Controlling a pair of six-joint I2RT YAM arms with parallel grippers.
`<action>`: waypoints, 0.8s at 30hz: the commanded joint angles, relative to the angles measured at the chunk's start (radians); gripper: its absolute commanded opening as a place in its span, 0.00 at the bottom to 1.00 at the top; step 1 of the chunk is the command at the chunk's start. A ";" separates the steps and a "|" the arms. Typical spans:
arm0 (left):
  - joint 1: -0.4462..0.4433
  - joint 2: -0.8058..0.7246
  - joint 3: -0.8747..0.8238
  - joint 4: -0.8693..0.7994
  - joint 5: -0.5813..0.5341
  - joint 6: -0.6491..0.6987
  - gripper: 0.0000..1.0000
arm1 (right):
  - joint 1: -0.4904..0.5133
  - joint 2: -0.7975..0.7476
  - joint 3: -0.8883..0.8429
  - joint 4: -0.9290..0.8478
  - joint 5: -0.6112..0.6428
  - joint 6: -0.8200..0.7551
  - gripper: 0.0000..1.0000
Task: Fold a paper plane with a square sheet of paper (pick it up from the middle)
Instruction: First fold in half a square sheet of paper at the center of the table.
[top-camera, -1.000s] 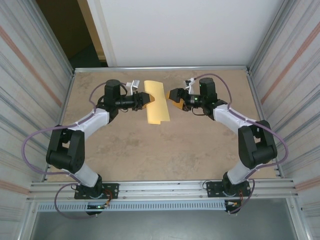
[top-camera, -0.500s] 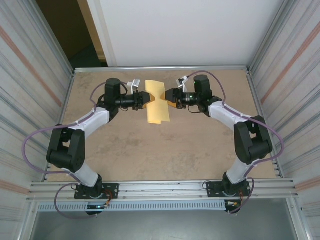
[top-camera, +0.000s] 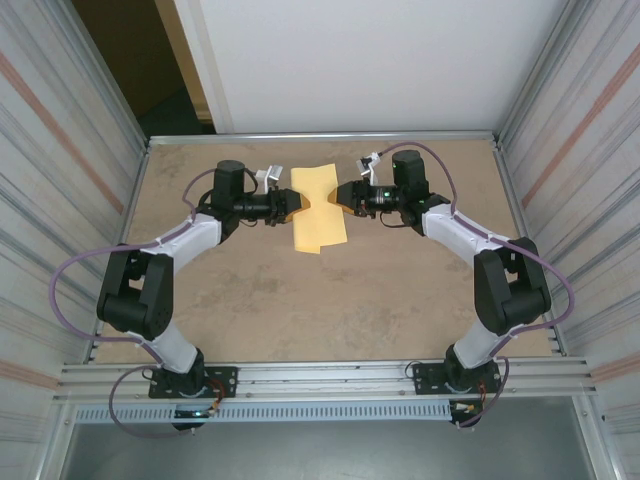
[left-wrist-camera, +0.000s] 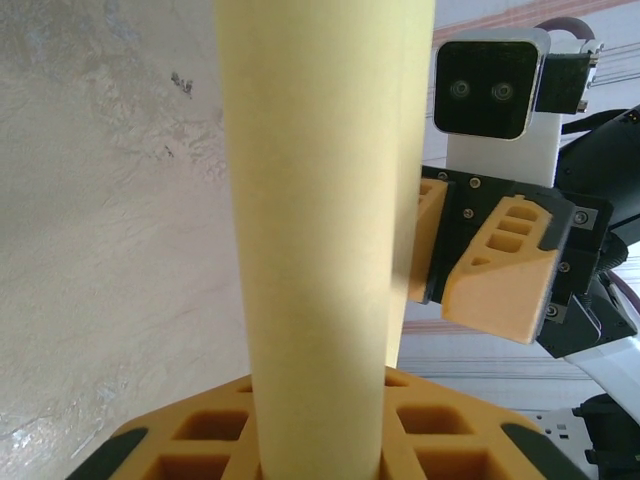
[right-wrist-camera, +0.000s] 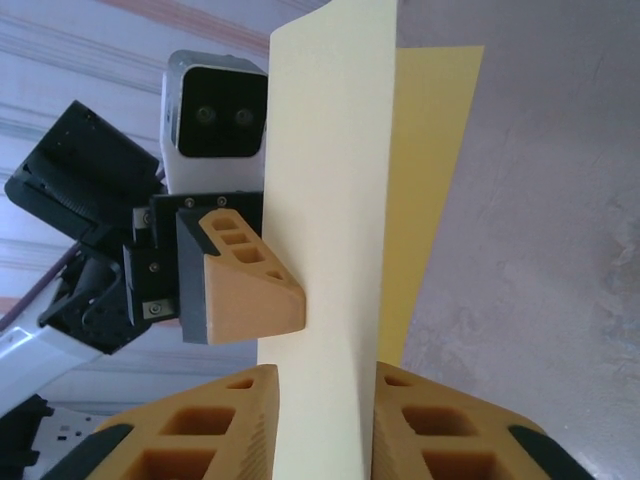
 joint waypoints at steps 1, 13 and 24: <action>0.008 0.007 0.018 -0.011 0.000 0.027 0.26 | -0.008 -0.035 -0.002 -0.033 -0.002 -0.017 0.19; 0.053 0.002 -0.056 -0.109 -0.138 0.063 0.71 | -0.114 -0.121 -0.026 -0.223 0.080 -0.056 0.00; 0.105 -0.037 -0.145 -0.128 -0.266 0.098 0.83 | -0.176 -0.208 0.130 -0.683 0.187 -0.241 0.00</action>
